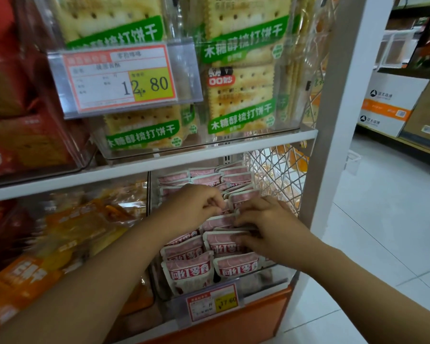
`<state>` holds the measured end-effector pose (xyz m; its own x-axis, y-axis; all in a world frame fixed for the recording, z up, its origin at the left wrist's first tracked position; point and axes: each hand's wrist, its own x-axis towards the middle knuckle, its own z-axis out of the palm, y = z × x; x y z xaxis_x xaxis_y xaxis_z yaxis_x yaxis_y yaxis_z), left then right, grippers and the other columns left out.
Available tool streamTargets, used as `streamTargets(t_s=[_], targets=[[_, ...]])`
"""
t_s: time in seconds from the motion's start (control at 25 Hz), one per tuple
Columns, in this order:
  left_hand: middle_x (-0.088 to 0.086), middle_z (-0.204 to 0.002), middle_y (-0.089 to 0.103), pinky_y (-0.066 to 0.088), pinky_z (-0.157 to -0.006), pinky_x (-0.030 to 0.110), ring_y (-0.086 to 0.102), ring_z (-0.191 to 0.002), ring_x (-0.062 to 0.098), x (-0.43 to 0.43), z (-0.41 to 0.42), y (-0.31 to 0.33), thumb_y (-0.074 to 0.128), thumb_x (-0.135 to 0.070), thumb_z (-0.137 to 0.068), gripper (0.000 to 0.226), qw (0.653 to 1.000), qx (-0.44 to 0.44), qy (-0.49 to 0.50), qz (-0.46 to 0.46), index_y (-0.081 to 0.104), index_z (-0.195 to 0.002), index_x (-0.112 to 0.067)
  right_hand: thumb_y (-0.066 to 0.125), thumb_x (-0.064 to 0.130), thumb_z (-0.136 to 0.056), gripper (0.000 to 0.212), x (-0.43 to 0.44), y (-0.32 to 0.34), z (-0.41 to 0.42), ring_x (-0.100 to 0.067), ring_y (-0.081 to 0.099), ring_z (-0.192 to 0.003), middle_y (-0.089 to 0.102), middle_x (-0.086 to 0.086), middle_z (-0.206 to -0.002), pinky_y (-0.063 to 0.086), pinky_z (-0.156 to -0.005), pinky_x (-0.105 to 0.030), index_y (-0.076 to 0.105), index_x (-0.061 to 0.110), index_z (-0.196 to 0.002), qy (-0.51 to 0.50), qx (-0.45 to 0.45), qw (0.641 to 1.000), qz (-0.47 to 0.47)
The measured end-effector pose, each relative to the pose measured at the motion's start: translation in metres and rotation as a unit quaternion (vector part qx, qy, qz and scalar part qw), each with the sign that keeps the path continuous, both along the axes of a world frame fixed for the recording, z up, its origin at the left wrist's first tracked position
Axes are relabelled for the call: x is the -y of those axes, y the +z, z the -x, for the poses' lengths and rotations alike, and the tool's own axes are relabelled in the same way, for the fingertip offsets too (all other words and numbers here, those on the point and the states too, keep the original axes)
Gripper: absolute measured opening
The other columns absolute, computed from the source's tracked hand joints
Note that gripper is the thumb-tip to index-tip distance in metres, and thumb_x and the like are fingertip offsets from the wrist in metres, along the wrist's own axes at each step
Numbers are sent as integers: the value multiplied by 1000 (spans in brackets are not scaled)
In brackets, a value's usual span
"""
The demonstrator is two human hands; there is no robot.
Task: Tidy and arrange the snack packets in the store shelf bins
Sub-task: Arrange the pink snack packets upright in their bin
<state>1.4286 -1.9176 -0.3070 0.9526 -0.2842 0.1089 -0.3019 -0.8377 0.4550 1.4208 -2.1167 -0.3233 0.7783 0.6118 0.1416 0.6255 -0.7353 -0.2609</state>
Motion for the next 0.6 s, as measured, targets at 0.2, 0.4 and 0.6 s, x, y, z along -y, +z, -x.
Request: streamTargets(t_s=[0.2,0.4,0.6], targets=[[-9,-99,70,52,-83,31,63,-87,7,9,5,-7,67,-26,-86,17,992,-98,-21,-79,71,-102,-24,25,70,-78,61,4,-12,30,-16,48,-116,59,15,-121,29,-99,-34,63,38,-114,-31,26,999,-30],[-16,-81,63,48,-73,26,58,-78,5,10,4,0,62,-25,-89,10,985,-78,-22,-152,72,-91,-23,50,62,-72,51,8,-17,35,-20,55,-112,62,12,-118,36,-98,-40,64,36,-115,-37,36,998,-45],[-12,-96,66,48,-78,26,59,-86,6,5,10,7,64,-34,-87,19,985,-112,-15,-132,70,-103,-24,60,48,-68,34,0,-27,33,-22,63,-91,67,8,-99,46,-83,-39,69,29,-96,-48,73,994,-73]])
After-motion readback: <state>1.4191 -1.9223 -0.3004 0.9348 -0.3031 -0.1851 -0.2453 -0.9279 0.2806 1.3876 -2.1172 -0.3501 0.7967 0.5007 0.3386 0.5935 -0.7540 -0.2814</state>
